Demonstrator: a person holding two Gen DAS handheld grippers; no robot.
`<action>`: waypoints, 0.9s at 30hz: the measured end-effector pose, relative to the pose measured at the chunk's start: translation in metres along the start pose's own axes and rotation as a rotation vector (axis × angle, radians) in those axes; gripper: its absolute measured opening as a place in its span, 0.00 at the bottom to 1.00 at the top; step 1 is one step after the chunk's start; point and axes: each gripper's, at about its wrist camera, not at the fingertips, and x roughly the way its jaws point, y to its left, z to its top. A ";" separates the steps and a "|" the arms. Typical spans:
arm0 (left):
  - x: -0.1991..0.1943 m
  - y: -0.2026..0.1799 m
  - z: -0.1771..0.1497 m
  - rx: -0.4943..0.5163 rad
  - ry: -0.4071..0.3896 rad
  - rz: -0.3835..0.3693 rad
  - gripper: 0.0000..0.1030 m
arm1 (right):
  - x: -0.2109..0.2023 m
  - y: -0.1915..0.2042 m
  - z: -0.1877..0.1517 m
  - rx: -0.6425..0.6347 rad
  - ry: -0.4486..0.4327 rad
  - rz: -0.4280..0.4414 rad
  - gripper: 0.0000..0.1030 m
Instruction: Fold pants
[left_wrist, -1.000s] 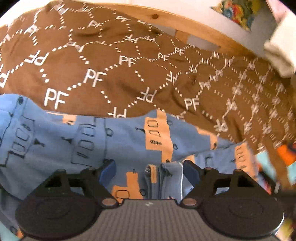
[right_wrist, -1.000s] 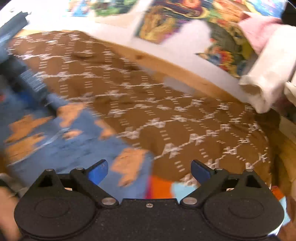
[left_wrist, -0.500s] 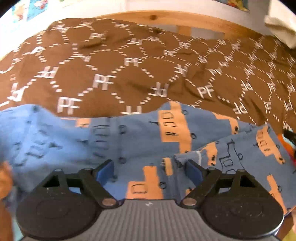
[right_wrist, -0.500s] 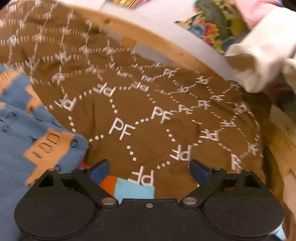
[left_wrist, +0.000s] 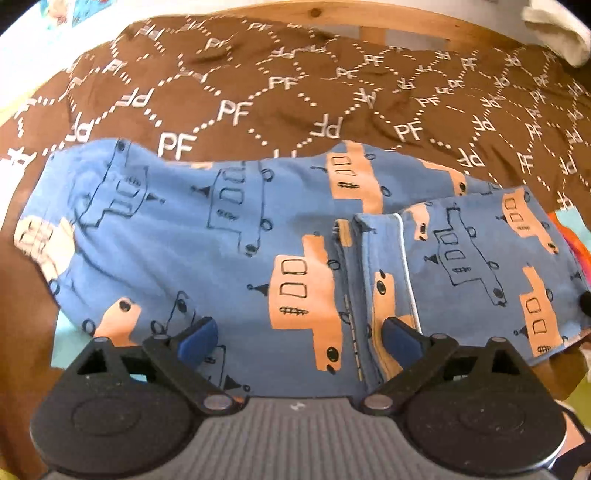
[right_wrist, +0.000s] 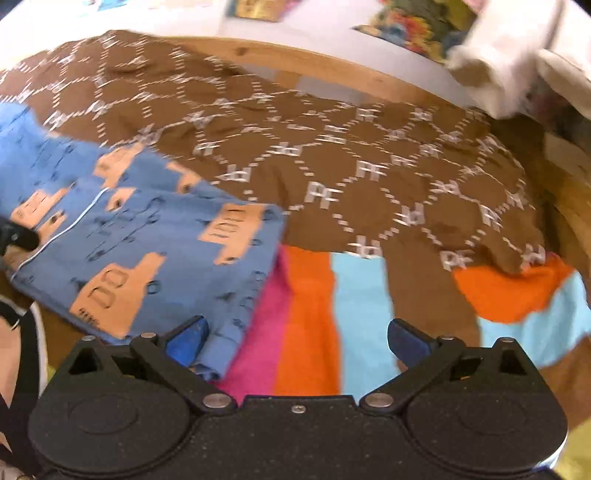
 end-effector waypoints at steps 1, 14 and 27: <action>-0.001 0.001 -0.001 0.000 -0.003 0.002 0.96 | -0.004 -0.002 0.002 0.005 -0.019 -0.018 0.99; -0.029 0.014 0.005 0.013 -0.030 0.011 0.95 | 0.004 -0.002 0.017 0.061 -0.032 -0.048 0.99; -0.062 0.153 0.033 -0.209 -0.205 0.011 0.99 | 0.005 0.067 0.051 -0.058 -0.110 0.173 0.99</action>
